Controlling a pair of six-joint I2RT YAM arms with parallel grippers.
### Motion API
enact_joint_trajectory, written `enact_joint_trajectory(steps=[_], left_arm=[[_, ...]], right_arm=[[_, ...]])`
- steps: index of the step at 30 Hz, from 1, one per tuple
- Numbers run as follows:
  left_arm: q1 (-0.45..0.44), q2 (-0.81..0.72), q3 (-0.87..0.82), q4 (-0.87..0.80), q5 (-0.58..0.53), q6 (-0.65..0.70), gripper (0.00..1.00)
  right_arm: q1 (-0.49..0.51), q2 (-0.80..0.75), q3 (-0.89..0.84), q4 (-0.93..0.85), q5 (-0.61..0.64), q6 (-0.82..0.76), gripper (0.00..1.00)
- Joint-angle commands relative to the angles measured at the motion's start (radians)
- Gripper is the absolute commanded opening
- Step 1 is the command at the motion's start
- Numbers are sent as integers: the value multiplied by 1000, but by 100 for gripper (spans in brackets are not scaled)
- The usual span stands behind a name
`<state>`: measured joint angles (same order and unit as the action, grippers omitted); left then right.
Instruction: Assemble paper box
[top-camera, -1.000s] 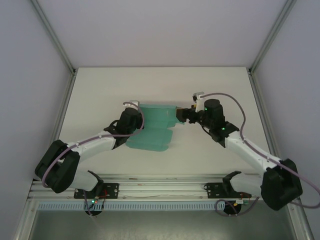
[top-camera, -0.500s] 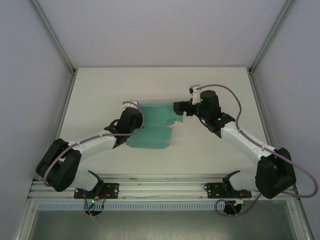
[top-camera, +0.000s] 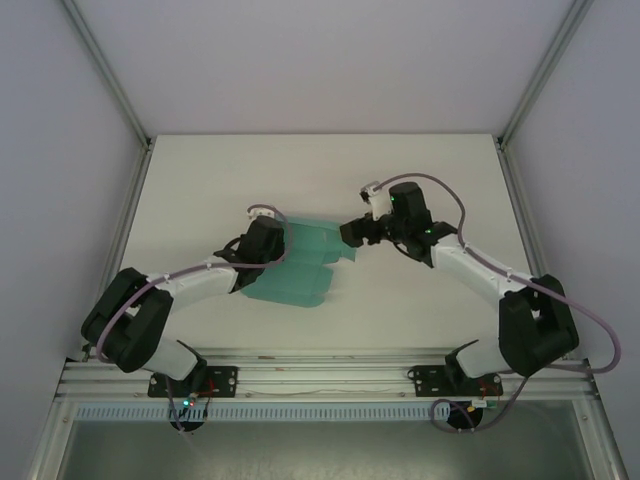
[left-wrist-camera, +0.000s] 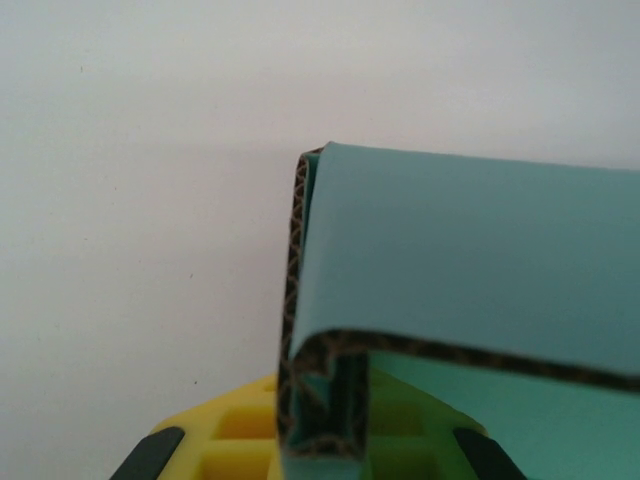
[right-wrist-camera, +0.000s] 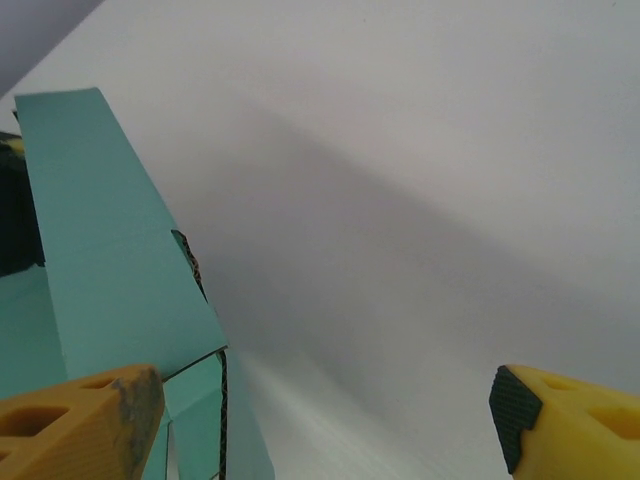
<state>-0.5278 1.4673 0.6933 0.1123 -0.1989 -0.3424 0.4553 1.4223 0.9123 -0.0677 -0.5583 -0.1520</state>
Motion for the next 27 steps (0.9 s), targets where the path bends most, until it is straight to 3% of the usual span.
enact_joint_trajectory(steps=[1, 7, 11, 14, 17, 21, 24, 27], left_arm=[[-18, 5, 61, 63, 77, -14, 0], [-4, 3, 49, 59, 118, 14, 0], [94, -2, 8, 127, 358, -9, 0], [103, -20, 3, 135, 375, 19, 0], [106, -29, 7, 135, 390, 34, 0], [116, -37, -9, 183, 500, 38, 0], [128, -36, -25, 243, 566, 42, 0], [148, -17, -27, 290, 637, 39, 0]], right_arm=[[36, 67, 52, -22, -60, -50, 86], [27, 33, 40, 12, -7, 21, 79], [-84, -34, -55, 101, -330, 91, 78], [-88, -65, -92, 137, -474, 75, 78], [-87, -62, -103, 211, -486, 129, 76], [-87, -30, -82, 221, -515, 128, 50], [-88, -14, -71, 227, -580, 131, 21], [-89, -24, -75, 254, -687, 131, 9]])
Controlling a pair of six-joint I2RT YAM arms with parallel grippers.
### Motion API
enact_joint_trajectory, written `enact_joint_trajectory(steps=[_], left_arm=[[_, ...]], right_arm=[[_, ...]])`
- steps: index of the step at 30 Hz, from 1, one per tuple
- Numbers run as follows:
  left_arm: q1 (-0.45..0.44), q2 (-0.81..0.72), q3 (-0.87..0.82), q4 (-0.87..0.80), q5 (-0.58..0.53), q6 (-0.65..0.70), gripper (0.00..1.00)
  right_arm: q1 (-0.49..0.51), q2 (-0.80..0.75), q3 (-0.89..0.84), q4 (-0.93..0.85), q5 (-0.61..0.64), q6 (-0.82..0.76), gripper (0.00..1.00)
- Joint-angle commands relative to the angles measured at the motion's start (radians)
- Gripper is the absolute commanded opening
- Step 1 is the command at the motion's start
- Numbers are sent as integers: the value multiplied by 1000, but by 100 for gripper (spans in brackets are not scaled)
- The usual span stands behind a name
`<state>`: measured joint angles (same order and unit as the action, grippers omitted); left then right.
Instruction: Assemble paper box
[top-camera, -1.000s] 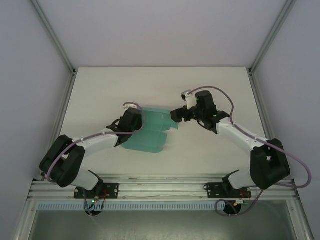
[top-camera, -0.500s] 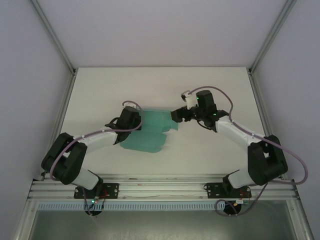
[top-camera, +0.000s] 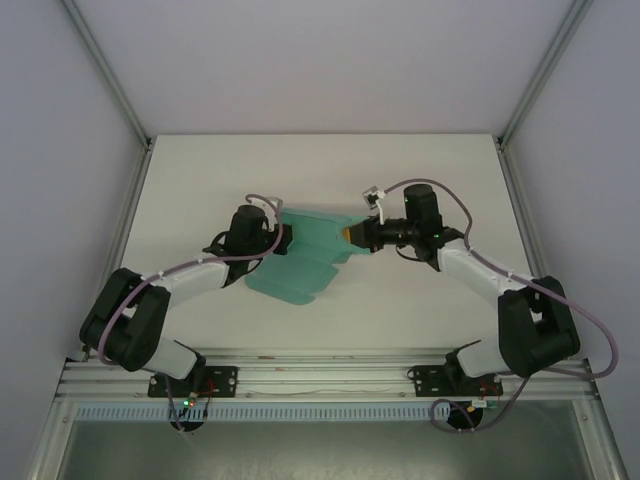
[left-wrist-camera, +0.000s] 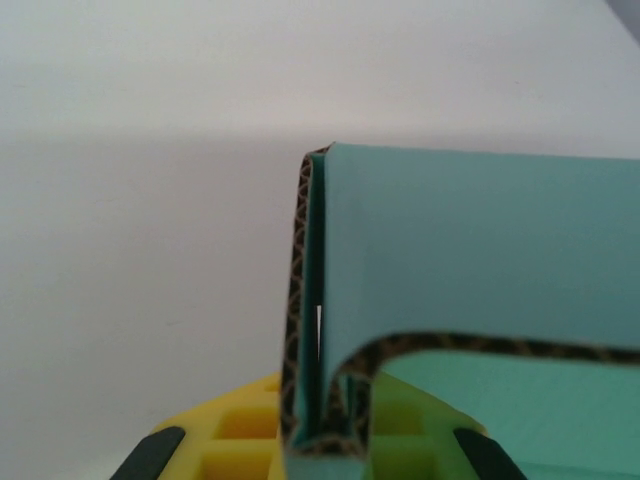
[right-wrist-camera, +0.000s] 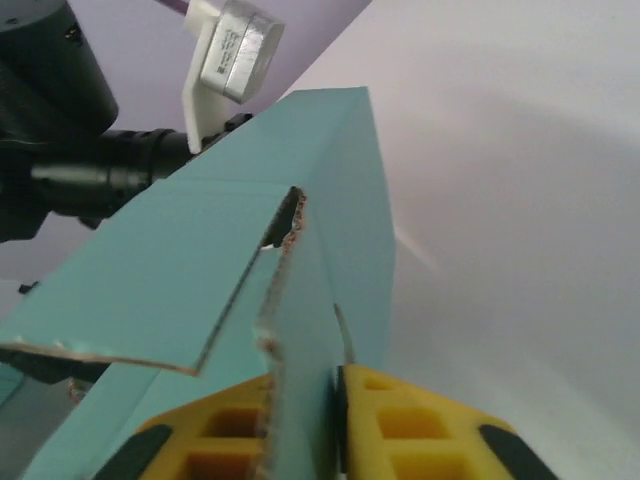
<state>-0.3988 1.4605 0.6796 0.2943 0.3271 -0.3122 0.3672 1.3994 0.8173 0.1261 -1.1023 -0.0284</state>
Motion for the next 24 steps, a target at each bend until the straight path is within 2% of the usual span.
enact_joint_trajectory(steps=[1, 3, 7, 10, 12, 14, 15, 16, 18, 21, 24], left_arm=[[24, -4, -16, 135, 142, 15, 0], [27, 8, -22, 183, 196, 30, 0], [27, 19, -9, 204, 233, 44, 0], [27, 13, -8, 200, 209, 38, 0], [27, 1, -7, 167, 147, 33, 0], [27, -11, -4, 117, 64, 26, 0], [27, -16, -7, 104, 53, 32, 0], [26, -23, -16, 107, 48, 39, 0], [26, -33, -31, 113, 26, 31, 0], [25, -37, -19, 66, -23, 20, 0], [25, -33, -21, 63, -46, 21, 0]], right_arm=[[1, -7, 17, 74, -178, 7, 5], [1, -25, 12, 85, -215, 28, 0], [2, -57, 11, 35, -180, 17, 2], [2, -88, 15, -45, -21, 0, 24], [2, -126, 20, -103, 122, -3, 43], [1, -178, 13, -117, 213, 5, 51], [1, -203, 6, -117, 253, 15, 60], [0, -228, 1, -115, 278, 22, 65], [1, -281, -11, -112, 340, 29, 70], [1, -322, -21, -39, 467, 119, 83], [5, -294, 18, -35, 455, 143, 90]])
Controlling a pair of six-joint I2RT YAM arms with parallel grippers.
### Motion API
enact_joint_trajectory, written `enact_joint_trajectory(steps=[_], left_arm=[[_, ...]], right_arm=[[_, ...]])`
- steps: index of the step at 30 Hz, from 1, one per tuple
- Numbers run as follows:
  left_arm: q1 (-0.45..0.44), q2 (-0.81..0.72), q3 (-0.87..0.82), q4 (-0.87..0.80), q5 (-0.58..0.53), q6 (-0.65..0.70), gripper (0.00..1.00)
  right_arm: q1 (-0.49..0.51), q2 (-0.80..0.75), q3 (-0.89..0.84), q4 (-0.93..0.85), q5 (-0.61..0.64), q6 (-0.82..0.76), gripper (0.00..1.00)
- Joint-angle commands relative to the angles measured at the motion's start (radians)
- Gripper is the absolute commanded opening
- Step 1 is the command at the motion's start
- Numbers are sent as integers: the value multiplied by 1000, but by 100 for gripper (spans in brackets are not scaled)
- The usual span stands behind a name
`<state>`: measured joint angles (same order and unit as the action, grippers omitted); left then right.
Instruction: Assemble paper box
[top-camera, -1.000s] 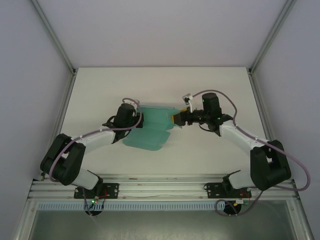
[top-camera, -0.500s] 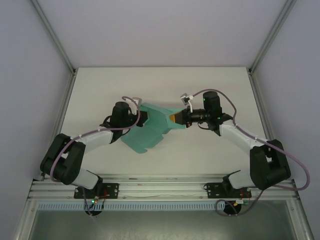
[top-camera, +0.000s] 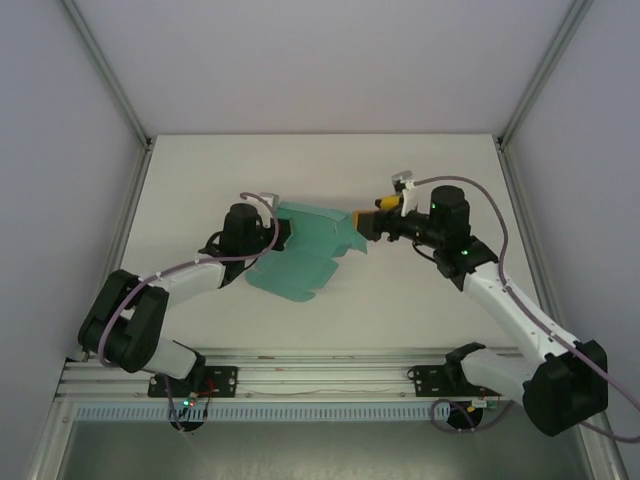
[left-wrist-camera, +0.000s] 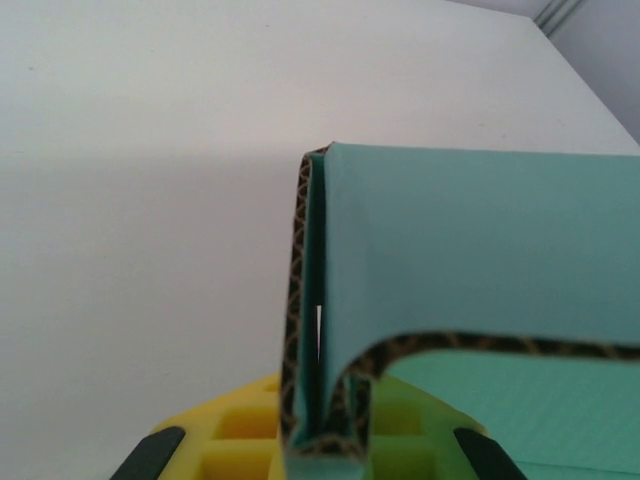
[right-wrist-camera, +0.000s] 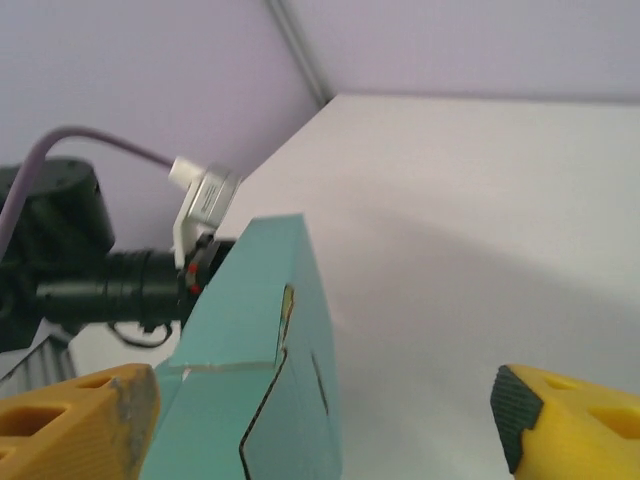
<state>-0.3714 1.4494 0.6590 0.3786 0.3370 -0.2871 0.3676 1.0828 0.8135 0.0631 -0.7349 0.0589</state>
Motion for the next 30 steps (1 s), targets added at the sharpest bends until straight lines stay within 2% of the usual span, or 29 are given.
enact_joint_trajectory(steps=[1, 7, 12, 14, 20, 22, 24, 25, 30], left_arm=[[-2, -22, -1, -17, -55, -5, 0], [-8, -12, 21, -63, -104, -6, 0], [-12, -1, 28, -77, -108, -3, 0], [-13, 2, 29, -82, -112, -4, 0], [-29, 11, 39, -94, -120, 13, 0], [-50, 18, 51, -115, -169, 26, 0], [-73, 28, 67, -145, -217, 31, 0], [-85, 34, 70, -151, -236, 29, 0], [-122, 49, 79, -144, -275, 2, 0]], right_arm=[[8, 42, 40, 17, 79, 52, 91], [72, 167, 131, -107, 107, -47, 92], [129, 242, 138, -129, 285, -55, 92], [146, 271, 139, -125, 335, -59, 92], [192, 349, 147, -63, 372, -59, 94], [206, 367, 148, -16, 421, -42, 95], [219, 384, 148, 36, 514, 9, 96], [231, 399, 145, 60, 578, 32, 100], [299, 451, 151, 101, 948, 109, 100]])
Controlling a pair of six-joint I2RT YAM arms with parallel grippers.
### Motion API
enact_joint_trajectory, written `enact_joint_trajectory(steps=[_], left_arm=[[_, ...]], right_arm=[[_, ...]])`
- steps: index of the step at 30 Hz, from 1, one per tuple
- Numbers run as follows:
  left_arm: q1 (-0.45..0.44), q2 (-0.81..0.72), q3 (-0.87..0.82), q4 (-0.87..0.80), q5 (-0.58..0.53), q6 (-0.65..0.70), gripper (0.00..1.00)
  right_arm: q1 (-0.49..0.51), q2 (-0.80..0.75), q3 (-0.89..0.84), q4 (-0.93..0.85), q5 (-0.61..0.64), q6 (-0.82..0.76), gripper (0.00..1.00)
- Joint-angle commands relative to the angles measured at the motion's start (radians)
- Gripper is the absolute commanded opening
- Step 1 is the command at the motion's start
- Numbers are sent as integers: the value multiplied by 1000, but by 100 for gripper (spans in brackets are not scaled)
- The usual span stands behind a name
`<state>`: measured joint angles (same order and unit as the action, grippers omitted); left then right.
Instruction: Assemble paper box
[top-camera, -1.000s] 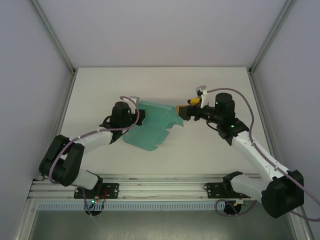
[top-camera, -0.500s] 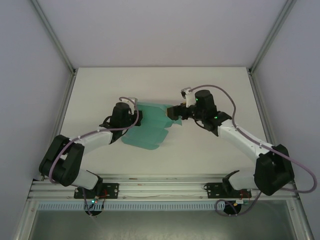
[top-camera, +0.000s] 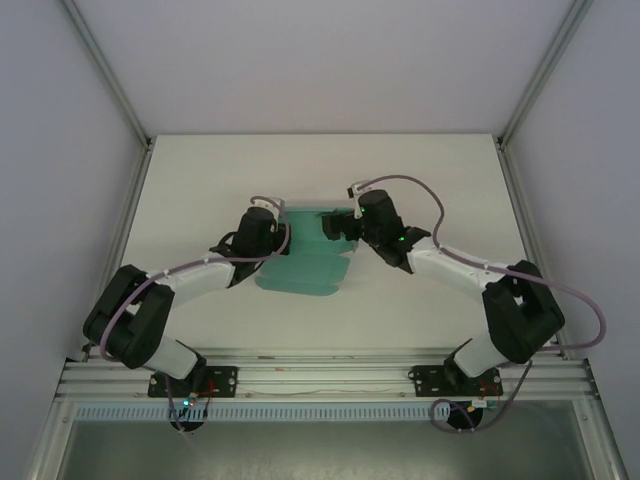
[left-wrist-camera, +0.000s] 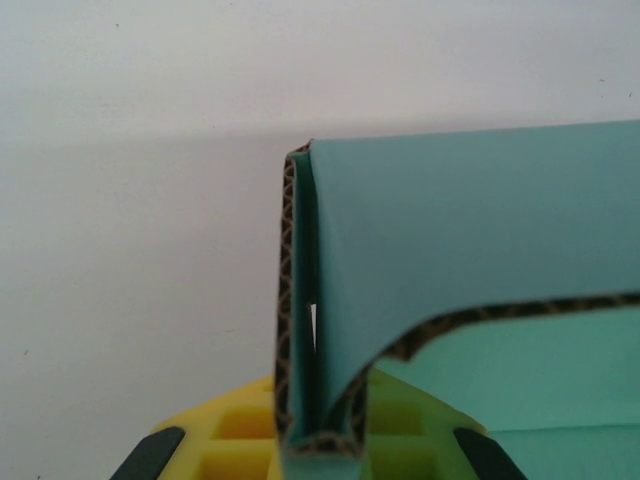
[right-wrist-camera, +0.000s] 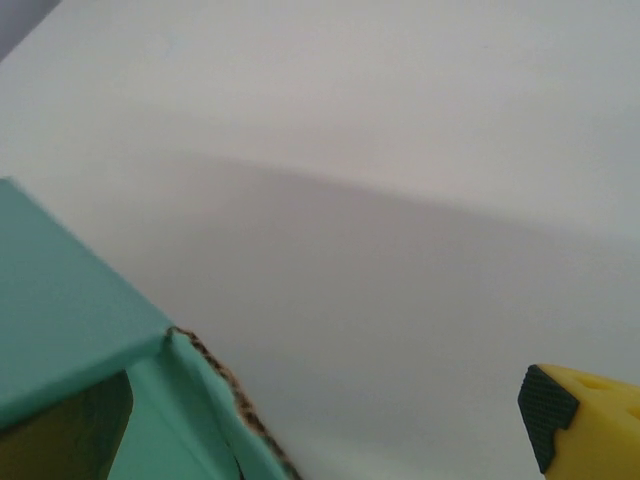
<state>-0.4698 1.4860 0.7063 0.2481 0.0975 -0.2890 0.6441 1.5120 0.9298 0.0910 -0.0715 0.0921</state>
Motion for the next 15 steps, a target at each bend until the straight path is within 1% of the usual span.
enact_joint_trajectory(steps=[1, 3, 6, 11, 12, 15], left_arm=[[-24, 12, 34, -16, -46, -4, 0], [-25, 11, 38, -28, -61, -7, 0], [-24, 5, 39, -47, -104, -14, 0], [-22, -5, 37, -60, -134, -23, 0], [-21, -7, 35, -60, -132, -22, 0], [-19, -20, 25, -55, -114, -12, 0]], right_arm=[[25, 20, 31, 74, 304, 83, 100], [27, 3, 16, 75, 321, 103, 100], [26, -43, -3, 33, 298, 81, 100], [26, -157, -61, -102, 206, 41, 100], [25, -181, -76, -131, 205, 43, 100], [17, -244, -113, -215, 276, 61, 100]])
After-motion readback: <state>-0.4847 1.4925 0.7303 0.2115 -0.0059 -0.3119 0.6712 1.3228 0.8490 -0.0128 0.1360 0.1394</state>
